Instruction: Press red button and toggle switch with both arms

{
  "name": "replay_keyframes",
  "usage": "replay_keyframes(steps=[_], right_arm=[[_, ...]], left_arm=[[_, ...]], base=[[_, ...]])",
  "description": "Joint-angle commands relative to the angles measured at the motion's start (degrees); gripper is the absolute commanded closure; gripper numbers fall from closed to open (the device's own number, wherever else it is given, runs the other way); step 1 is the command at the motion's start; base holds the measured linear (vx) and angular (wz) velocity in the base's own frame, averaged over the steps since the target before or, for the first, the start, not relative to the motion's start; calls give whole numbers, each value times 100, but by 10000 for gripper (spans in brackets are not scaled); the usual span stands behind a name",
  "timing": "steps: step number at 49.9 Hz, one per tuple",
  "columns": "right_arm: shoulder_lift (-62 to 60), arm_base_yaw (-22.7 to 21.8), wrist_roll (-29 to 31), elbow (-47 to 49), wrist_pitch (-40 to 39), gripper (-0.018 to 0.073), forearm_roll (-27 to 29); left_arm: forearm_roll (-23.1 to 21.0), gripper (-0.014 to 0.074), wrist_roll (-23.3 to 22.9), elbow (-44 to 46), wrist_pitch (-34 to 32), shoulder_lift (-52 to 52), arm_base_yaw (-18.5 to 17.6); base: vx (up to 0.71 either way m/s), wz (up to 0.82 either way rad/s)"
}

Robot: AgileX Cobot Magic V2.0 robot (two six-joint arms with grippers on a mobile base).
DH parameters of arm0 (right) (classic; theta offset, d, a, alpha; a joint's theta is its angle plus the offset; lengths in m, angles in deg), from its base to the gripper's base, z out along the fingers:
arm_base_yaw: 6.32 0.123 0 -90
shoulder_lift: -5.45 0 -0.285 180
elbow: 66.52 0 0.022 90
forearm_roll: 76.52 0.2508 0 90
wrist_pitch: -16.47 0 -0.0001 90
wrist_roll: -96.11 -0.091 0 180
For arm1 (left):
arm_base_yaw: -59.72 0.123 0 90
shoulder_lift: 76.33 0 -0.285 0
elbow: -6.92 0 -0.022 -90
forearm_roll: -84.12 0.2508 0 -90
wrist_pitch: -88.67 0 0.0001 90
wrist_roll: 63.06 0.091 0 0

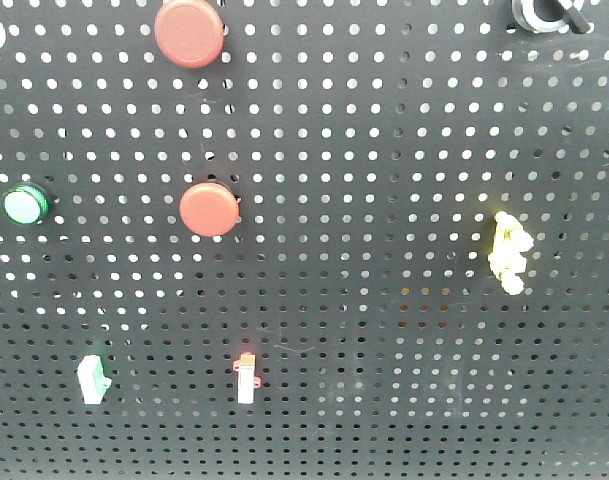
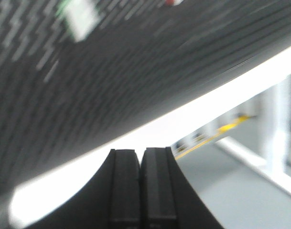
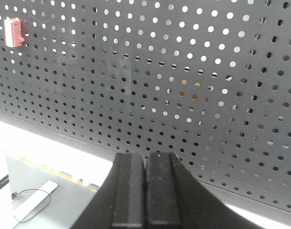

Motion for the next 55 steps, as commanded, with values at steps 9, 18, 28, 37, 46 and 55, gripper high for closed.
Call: replay_keyframes(steps=[9, 18, 28, 37, 46, 55], right_arm=[[49, 1, 8, 150, -437, 562, 20], [49, 1, 8, 150, -437, 562, 20], [49, 1, 8, 150, -437, 562, 20], [49, 1, 8, 150, -437, 562, 20], [49, 1, 8, 150, -437, 562, 20], [49, -5, 8, 150, -432, 562, -29]], left_arm=[[2016, 594, -2832, -536, -1013, 547, 628], [2016, 594, -2827, -536, -1041, 932, 653], [2049, 594, -2827, -536, -1015, 910, 653], [2049, 594, -2827, -536, -1015, 910, 653], [2049, 594, -2827, -536, -1015, 910, 653], [2049, 594, -2827, -536, -1015, 910, 653]], base=[[0, 0], [0, 0], [0, 0], [0, 0], [0, 0], [0, 0]])
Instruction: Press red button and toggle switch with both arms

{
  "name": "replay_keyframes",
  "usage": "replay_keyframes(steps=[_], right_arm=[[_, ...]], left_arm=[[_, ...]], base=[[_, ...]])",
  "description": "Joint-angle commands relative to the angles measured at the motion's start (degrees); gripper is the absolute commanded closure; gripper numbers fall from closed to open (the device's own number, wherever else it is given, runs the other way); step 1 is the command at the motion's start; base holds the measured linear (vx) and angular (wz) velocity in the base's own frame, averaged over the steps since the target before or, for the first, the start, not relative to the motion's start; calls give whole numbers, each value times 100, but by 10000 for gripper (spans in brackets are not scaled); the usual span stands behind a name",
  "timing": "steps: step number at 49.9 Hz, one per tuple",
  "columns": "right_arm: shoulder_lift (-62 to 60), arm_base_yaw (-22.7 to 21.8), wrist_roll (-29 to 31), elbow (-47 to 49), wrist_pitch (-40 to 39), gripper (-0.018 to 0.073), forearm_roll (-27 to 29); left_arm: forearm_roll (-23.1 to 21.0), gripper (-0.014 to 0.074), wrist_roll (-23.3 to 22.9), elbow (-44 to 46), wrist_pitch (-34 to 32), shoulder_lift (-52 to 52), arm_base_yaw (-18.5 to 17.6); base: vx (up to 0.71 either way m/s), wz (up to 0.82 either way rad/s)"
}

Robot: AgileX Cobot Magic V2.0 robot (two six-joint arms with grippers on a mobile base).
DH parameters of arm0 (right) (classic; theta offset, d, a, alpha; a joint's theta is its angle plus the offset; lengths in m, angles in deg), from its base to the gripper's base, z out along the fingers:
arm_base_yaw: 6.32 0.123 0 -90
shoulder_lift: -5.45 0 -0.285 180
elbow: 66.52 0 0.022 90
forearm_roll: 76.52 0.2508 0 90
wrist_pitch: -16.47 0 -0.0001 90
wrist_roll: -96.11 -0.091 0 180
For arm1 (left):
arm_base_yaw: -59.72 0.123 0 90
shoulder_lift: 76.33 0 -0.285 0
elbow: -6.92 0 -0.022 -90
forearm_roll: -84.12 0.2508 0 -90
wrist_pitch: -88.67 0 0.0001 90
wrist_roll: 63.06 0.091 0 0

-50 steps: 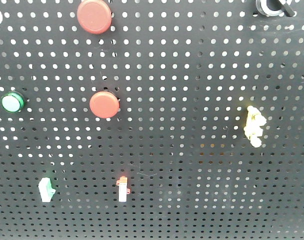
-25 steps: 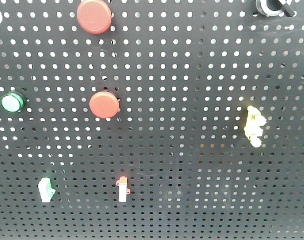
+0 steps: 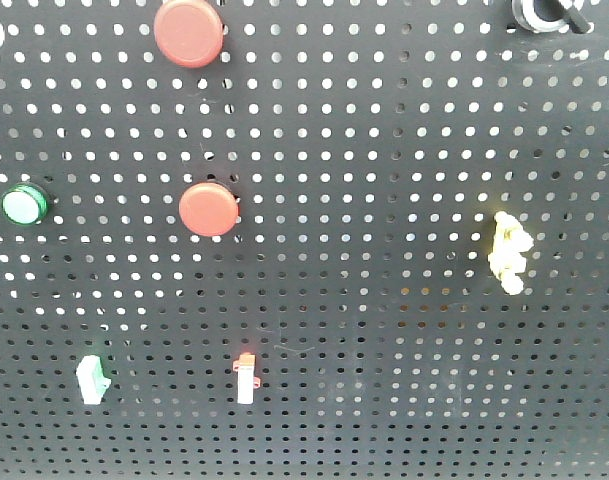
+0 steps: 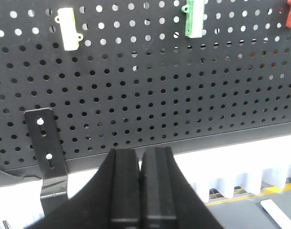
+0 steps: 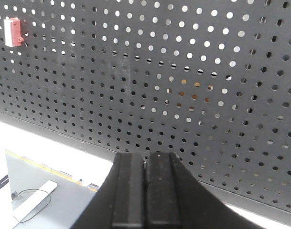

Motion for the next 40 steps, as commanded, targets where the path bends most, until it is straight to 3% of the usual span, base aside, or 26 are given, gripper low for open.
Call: replay_keyframes(steps=[1, 6, 11, 19, 20, 40], right_arm=[[49, -13, 8, 150, -437, 562, -119], [49, -180, -105, 150, -439, 562, -703], [49, -664, -550, 10, -694, 562, -1003], [44, -1189, -986, -782, -1703, 562, -1166], [-69, -1286, -1140, -1521, -2428, 562, -1160], [-64, -1286, -1448, -1709, -2573, 562, -1324]], left_arm=[[0, 594, -64, -193, -476, 89, -8], [0, 594, -64, -193, -476, 89, -8], [0, 594, -64, -193, -476, 89, -8], [0, 594, -64, -193, -476, 89, -8], [0, 594, -64, -193, -476, 89, -8], [0, 594, -64, -193, -476, 89, -8]], base=[[0, 0], [0, 0], [0, 0], [0, 0], [0, 0], [0, 0]])
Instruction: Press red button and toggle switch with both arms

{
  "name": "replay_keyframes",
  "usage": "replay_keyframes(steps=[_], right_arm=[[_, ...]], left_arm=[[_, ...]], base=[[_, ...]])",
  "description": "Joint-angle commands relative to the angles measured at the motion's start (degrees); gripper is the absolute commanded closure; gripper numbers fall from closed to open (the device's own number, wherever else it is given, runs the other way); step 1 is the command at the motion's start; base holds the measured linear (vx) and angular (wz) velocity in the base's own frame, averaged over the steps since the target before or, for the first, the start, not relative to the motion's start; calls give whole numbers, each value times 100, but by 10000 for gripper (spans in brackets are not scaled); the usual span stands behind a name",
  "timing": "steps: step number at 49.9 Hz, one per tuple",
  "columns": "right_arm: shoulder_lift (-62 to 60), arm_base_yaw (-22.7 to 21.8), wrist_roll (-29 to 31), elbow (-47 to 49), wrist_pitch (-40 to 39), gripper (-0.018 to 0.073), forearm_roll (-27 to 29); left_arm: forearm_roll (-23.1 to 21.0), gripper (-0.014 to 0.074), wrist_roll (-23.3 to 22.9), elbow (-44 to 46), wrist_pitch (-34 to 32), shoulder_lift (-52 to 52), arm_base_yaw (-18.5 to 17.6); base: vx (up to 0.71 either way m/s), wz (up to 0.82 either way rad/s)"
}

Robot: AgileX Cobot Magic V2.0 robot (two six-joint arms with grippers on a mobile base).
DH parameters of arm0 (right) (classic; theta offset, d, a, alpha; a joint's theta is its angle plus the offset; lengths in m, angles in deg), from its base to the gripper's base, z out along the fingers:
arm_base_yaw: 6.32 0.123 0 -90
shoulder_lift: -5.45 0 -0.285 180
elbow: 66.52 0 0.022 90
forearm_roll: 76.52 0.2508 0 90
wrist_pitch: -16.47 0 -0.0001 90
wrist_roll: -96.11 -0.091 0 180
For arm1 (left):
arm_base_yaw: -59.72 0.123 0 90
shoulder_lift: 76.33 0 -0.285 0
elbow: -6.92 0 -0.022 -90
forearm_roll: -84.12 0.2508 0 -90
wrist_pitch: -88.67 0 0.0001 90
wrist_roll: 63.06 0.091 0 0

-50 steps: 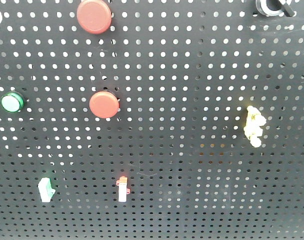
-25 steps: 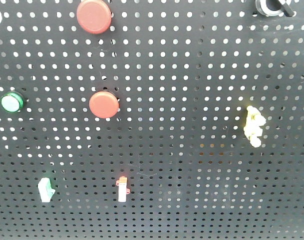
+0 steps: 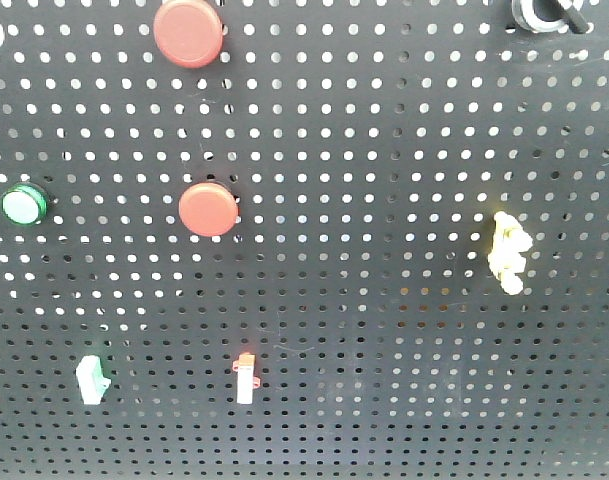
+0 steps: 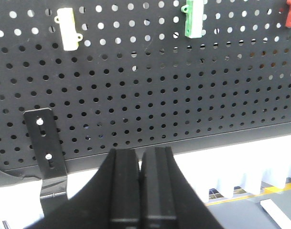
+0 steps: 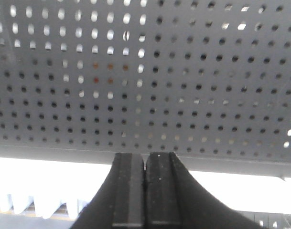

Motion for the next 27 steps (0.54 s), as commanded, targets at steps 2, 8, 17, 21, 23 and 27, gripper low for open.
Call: replay_keyframes(steps=[2, 8, 17, 21, 23, 27], right_arm=[[-64, -22, -21, -65, -504, 562, -107], [-64, -22, -21, -65, -504, 562, -107], [-64, -22, -21, -70, -504, 562, -139], [-64, -22, -21, -70, -504, 562, -139], [-64, -22, -21, -70, -504, 562, -139], [-64, -22, -21, -70, -504, 562, -139]], left_arm=[[0, 594, -64, -193, -481, 89, -8], [0, 594, -64, -193, -481, 89, -8], [0, 594, -64, -193, -481, 89, -8], [0, 594, -64, -193, -481, 89, -8], [0, 594, -64, -193, -481, 89, -8], [0, 594, -64, -193, -481, 89, -8]], base=[[0, 0], [0, 0], [0, 0], [0, 0], [0, 0], [0, 0]])
